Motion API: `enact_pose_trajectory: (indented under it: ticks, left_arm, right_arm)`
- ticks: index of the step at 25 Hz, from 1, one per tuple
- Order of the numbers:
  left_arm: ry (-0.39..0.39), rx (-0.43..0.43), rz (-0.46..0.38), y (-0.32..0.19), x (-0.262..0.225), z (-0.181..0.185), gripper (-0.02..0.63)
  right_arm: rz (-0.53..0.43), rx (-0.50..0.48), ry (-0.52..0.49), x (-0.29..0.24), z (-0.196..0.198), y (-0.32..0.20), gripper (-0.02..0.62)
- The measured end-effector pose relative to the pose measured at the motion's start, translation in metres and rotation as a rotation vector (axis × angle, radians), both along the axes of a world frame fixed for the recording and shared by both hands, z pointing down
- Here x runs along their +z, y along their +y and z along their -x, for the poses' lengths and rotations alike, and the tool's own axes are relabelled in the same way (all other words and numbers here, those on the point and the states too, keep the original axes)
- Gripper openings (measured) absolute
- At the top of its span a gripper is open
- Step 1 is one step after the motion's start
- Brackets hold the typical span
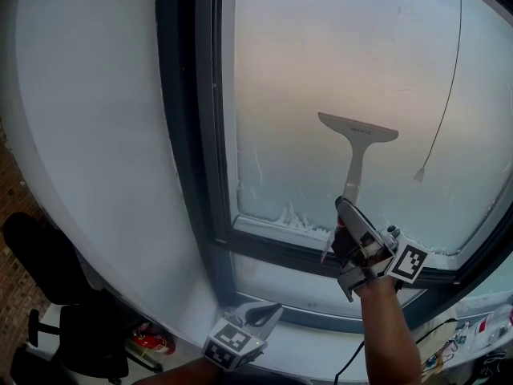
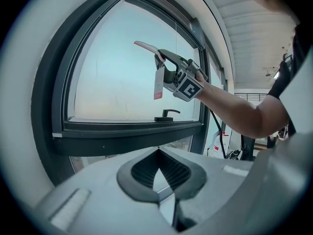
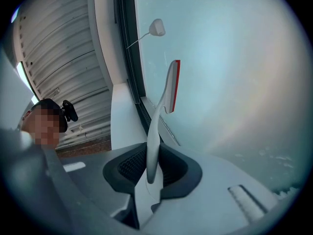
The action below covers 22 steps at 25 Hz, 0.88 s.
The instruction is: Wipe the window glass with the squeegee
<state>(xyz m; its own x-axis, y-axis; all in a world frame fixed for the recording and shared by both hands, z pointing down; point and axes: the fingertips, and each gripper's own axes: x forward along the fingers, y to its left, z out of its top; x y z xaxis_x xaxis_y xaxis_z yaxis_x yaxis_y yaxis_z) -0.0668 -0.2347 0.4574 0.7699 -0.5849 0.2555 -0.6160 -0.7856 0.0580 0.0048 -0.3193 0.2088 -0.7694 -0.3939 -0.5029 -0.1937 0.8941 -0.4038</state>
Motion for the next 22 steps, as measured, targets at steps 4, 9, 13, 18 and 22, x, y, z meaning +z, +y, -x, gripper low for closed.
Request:
enact_pose_trajectory:
  ticks: [4,9,13,18,22]
  left_arm:
    - [-0.007,0.008,0.004,0.000,0.002,-0.001,0.001]
    - [-0.008,0.007,0.001,-0.002,0.003,-0.001,0.001]
    - [-0.009,0.008,0.014,-0.003,0.005,-0.003,0.001]
    - [-0.009,0.009,0.015,-0.003,0.007,-0.003,0.001]
    - [-0.008,0.009,0.017,-0.005,0.007,-0.004,0.001]
  right_arm:
    - [0.021,-0.003,-0.013,0.014,-0.002,0.003,0.091]
    - [0.069,-0.020,-0.051,0.035,-0.001,0.005,0.091]
    - [0.095,0.008,-0.038,0.055,-0.007,0.004,0.091]
    - [0.123,0.023,-0.042,0.079,-0.011,0.006,0.091]
    - [0.160,0.007,-0.058,0.100,-0.007,0.009,0.091]
